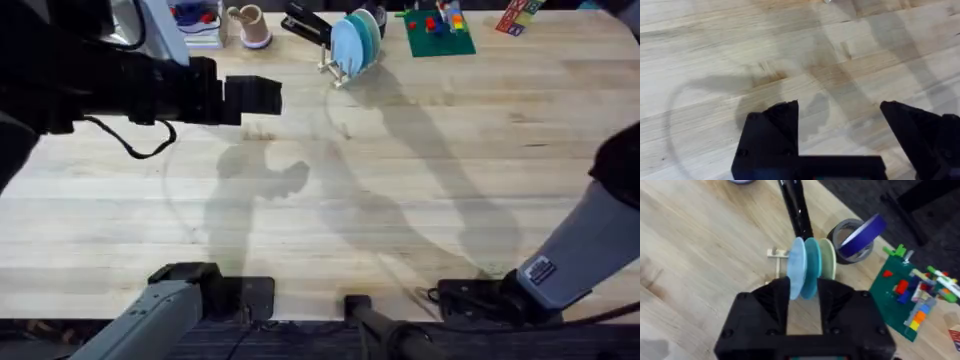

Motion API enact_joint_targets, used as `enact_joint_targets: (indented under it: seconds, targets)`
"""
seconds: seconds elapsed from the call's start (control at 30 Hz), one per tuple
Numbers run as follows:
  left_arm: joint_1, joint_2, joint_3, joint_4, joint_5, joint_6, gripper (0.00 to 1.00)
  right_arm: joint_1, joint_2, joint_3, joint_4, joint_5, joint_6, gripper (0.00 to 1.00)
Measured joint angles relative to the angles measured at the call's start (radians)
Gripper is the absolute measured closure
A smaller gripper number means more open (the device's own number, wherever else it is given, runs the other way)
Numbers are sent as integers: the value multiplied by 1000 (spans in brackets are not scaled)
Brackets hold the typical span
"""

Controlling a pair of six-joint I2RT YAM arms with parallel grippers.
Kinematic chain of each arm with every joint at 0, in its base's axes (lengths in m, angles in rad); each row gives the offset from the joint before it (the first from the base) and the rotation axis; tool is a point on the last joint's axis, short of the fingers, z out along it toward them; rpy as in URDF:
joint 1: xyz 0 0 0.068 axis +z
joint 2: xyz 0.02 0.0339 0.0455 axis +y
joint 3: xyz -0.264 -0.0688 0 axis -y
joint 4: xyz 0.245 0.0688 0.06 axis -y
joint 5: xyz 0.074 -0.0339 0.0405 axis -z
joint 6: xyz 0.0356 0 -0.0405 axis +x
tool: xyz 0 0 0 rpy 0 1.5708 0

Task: Pick up the plates from the table one by one and place each into a slot on the dish rack.

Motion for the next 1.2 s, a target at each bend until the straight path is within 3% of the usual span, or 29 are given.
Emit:
enact_joint_targets:
  seconds: [0.13,0.43,0.47,0.5,0.53,0.77,1.03,1.2]
  targets:
    - [0,0,0,-1,-3,0,6,3,-26,0,-3,8,-4,472]
    - [0,0,0,-1,-6,0,6,8,-141,0,-66,11,-4,248]
    - [0,0,0,-1,-6,0,6,8,-155,0,-73,11,2,184]
    - [0,0,0,-1,-6,0,6,8,-168,0,-78,11,5,56]
    - [0,0,0,-1,-6,0,6,8,-180,0,-81,11,6,21]
    - [0,0,0,-1,-6,0,6,8,-289,-56,-69,11,44,9]
    - [0,0,0,-7,-6,0,5,8,-515,-310,30,31,105,7]
    - [0,0,0,-40,-6,0,6,8,-648,-426,-55,65,176,7]
